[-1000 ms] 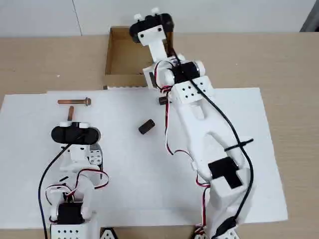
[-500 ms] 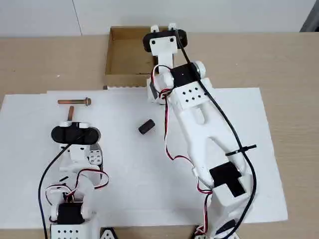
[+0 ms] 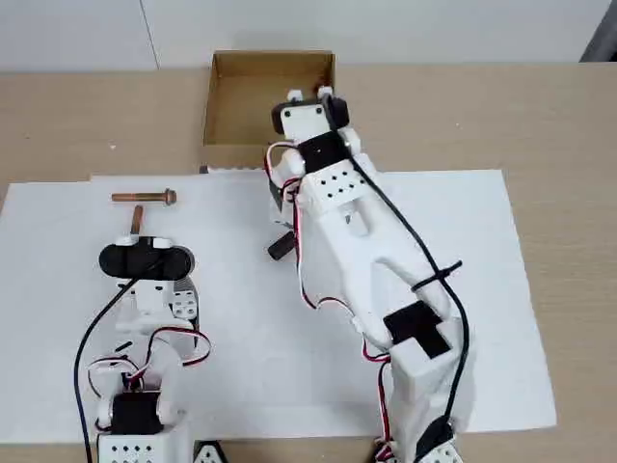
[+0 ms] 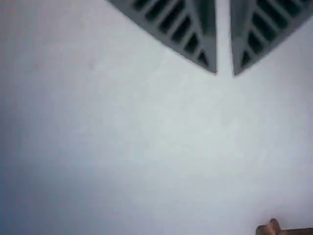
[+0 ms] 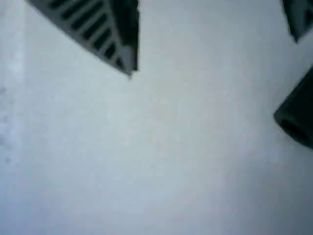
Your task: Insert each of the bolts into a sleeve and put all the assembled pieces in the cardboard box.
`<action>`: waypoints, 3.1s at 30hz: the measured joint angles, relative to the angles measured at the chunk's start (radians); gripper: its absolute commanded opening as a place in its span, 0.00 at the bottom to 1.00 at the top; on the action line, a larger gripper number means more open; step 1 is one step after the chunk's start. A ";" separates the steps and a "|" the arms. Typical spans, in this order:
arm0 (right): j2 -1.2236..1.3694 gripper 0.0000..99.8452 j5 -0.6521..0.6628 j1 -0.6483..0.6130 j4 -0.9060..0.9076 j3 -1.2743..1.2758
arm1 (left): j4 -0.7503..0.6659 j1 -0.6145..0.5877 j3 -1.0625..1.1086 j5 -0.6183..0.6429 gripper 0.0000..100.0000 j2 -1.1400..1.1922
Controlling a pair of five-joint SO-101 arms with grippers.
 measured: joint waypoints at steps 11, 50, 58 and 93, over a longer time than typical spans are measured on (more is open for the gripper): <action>0.061 0.21 -0.012 -0.044 -0.124 -0.005 | 0.000 0.000 0.000 0.000 0.01 0.000; 0.218 0.00 -0.035 -0.060 -0.167 -0.015 | 0.000 0.000 0.000 0.000 0.01 0.000; 0.218 0.00 -0.034 -0.058 -0.167 -0.015 | 0.000 0.000 0.000 0.000 0.01 0.000; -0.635 0.00 0.034 0.110 0.092 0.276 | 0.150 -0.149 -0.408 0.074 0.01 0.072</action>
